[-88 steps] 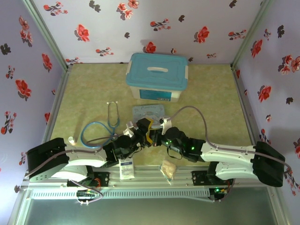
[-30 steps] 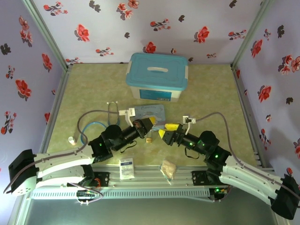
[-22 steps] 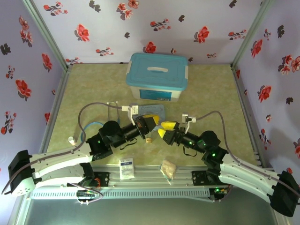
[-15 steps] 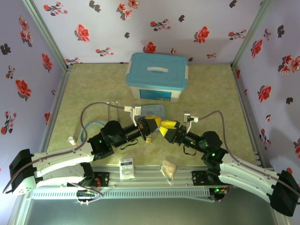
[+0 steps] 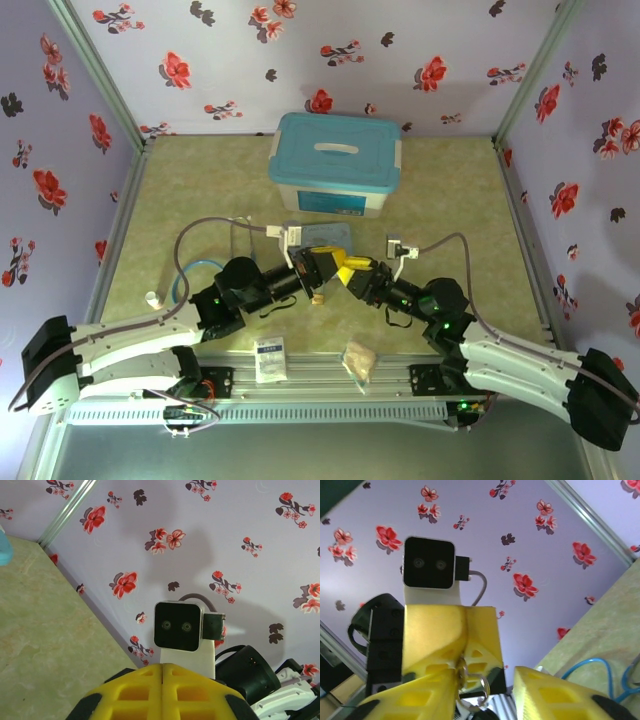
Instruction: Unlock the padlock with the key
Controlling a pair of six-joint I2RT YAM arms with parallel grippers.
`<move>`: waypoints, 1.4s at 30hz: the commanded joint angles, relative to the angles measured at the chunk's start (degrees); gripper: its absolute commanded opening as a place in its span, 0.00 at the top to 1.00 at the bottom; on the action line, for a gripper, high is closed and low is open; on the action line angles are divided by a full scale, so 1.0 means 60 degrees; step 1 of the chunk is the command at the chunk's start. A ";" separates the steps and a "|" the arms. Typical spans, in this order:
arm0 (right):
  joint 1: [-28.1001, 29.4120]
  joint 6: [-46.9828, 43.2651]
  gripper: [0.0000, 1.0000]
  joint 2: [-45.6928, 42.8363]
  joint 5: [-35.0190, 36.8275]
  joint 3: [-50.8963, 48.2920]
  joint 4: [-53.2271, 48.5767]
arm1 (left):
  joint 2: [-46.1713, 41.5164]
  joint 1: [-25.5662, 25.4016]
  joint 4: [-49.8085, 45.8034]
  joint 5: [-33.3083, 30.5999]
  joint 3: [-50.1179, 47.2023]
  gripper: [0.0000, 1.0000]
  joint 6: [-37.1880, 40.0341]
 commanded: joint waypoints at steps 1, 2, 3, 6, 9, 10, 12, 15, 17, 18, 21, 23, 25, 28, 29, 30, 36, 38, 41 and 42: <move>-0.0038 0.0110 0.68 0.0082 -0.0154 -0.0115 0.0775 | 0.0048 0.0005 0.0406 0.0166 0.0041 1.00 -0.0010; -0.0048 0.0115 0.69 0.0082 -0.0154 -0.0129 0.0748 | 0.0055 0.0006 0.0428 0.0161 0.0013 1.00 -0.0018; -0.0045 0.0113 0.71 0.0074 -0.0153 -0.0143 0.0746 | 0.0069 0.0008 0.0414 0.0160 0.0006 1.00 0.0004; -0.0043 0.0114 0.81 0.0081 -0.0141 -0.0160 0.0775 | 0.0153 0.0006 0.0462 0.0159 -0.0011 1.00 -0.0037; -0.0037 0.0081 0.89 0.0044 -0.0069 -0.0254 0.0760 | 0.0177 0.0016 0.0536 0.0165 -0.0070 1.00 -0.0065; -0.0038 0.0089 0.92 0.0003 -0.0055 -0.0280 0.0736 | 0.0162 0.0029 0.0500 0.0162 -0.0070 1.00 -0.0057; -0.0047 0.0067 0.97 -0.0127 0.0000 -0.0350 0.0419 | 0.0078 0.0022 0.0252 0.0045 -0.0048 0.95 -0.0021; -0.0045 -0.0012 1.00 -0.0476 0.0041 -0.0370 -0.0431 | -0.0178 0.0036 -0.0407 -0.0189 0.0081 0.74 0.0133; -0.0038 -0.0114 1.00 -0.0751 0.0071 -0.0338 -0.1094 | -0.0425 0.0042 -0.0793 -0.0285 0.0190 0.64 0.0273; -0.0038 -0.0144 1.00 -0.0858 0.0047 -0.0337 -0.1289 | -0.0523 0.0035 -0.1132 -0.0371 0.0309 0.57 0.0371; -0.0050 -0.0222 1.00 -0.1096 0.0019 -0.0323 -0.1648 | -0.0594 0.0078 -0.2097 -0.0494 0.0614 0.55 0.0667; -0.0045 -0.0240 1.00 -0.1146 0.0007 -0.0279 -0.1823 | -0.0536 0.0107 -0.2422 -0.0489 0.0680 0.55 0.0690; -0.0046 -0.0173 1.00 -0.1092 -0.0114 -0.0252 -0.1831 | -0.0384 0.0151 -0.2812 -0.0457 0.0851 0.56 0.0731; -0.0046 -0.0133 1.00 -0.0961 -0.0274 -0.0176 -0.1860 | -0.0081 0.0138 -0.3398 -0.0142 0.1235 0.62 0.0941; -0.0051 -0.0117 1.00 -0.0913 -0.0285 -0.0186 -0.1789 | 0.0036 0.0142 -0.3514 0.0033 0.1333 0.64 0.1003; -0.0049 -0.0109 1.00 -0.0899 -0.0262 -0.0205 -0.1711 | 0.0115 0.0146 -0.3625 0.0120 0.1408 0.65 0.1054; -0.0048 -0.0153 1.00 -0.0916 -0.0186 -0.0249 -0.1685 | 0.0130 0.0152 -0.3908 0.0091 0.1382 0.74 0.1019; -0.0048 -0.0113 1.00 -0.0892 -0.0132 -0.0304 -0.1590 | 0.0101 0.0150 -0.3949 0.0100 0.1371 0.81 0.1026; -0.0048 -0.0168 1.00 -0.0898 -0.0127 -0.0279 -0.1764 | 0.0034 0.0147 -0.4003 0.0104 0.1360 1.00 0.1121; -0.0040 -0.0168 0.99 -0.0903 -0.0110 -0.0278 -0.1781 | 0.0002 0.0151 -0.4003 0.0098 0.1360 1.00 0.1132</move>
